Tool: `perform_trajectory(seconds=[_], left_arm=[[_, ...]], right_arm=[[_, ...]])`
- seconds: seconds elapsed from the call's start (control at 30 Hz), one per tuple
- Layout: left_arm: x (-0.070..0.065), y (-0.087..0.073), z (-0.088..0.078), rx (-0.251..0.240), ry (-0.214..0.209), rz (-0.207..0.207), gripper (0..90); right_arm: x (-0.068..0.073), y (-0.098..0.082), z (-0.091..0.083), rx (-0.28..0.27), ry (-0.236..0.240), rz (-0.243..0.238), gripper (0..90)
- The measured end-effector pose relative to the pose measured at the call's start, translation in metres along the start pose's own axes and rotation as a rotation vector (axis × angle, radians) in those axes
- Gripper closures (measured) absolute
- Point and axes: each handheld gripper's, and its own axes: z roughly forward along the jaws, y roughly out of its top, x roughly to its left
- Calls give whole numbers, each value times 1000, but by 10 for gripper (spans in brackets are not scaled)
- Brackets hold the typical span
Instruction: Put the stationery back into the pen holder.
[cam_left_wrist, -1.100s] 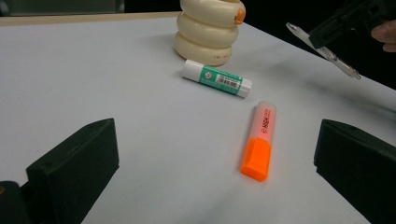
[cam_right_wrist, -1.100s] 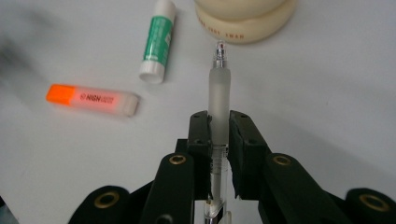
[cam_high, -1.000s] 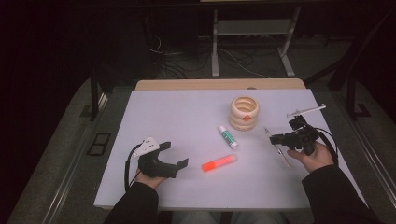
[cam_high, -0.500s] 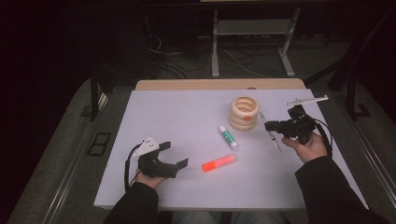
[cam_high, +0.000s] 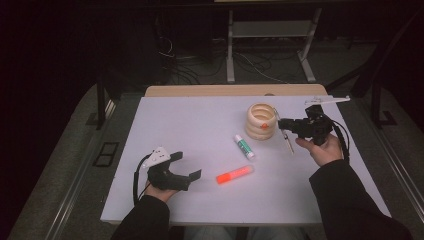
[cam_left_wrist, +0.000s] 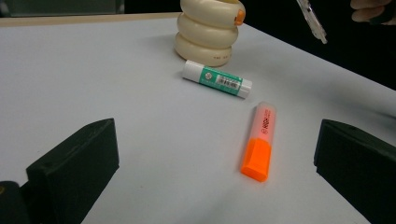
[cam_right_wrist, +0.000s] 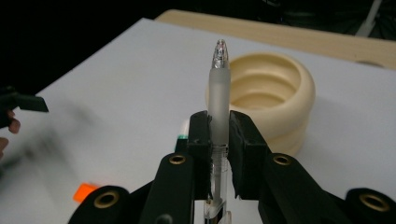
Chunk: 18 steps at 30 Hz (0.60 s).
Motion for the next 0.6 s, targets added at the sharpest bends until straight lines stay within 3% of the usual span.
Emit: perform_trajectory(seconds=[0.27,0.6], left_arm=[[0,0,0,0,-1,1,0],[0,0,0,0,-2,0,0]], right_arm=[[0,5,3,-122,34,-41,787],[2,22,17,-160,27,-49,787]])
